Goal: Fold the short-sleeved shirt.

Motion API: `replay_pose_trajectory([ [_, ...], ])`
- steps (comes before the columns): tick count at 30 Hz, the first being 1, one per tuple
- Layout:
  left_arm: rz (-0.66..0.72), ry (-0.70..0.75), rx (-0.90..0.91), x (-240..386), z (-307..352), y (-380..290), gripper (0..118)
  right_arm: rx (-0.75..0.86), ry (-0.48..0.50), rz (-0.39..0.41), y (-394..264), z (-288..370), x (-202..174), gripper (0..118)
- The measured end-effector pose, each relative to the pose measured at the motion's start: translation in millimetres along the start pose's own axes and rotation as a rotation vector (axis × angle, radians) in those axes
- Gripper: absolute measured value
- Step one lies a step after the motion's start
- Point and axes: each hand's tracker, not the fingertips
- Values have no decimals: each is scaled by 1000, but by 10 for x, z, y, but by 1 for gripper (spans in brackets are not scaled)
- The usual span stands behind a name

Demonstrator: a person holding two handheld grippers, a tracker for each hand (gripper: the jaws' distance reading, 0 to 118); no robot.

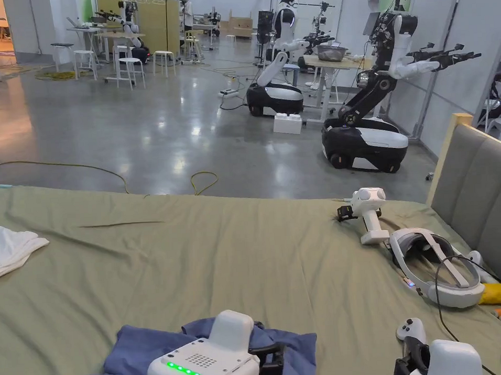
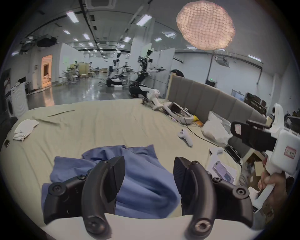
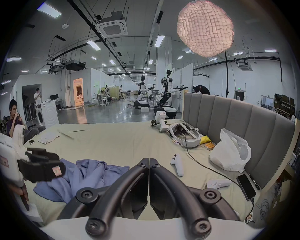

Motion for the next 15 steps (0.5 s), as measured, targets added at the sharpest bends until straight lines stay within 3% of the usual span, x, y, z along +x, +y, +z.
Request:
replay_pose_trajectory([
  [8, 59, 202, 164, -485, 667, 126, 68, 31, 63, 14, 68, -23, -322, 1],
  [11, 47, 283, 233, -671, 919, 121, 61, 51, 82, 14, 113, -25, -470, 1],
  [12, 41, 307, 252, -717, 997, 117, 50, 59, 84, 14, 128, -22, -512, 1],
  [13, 32, 325, 272, -766, 1079, 113, 21, 73, 88, 9, 148, -17, -556, 1],
  [14, 18, 364, 283, -816, 1132, 104, 4, 81, 91, 6, 171, -14, -594, 1],
  [15, 9, 418, 285, -846, 1176, 101, 3, 87, 95, 4, 189, -15, -624, 1],
])
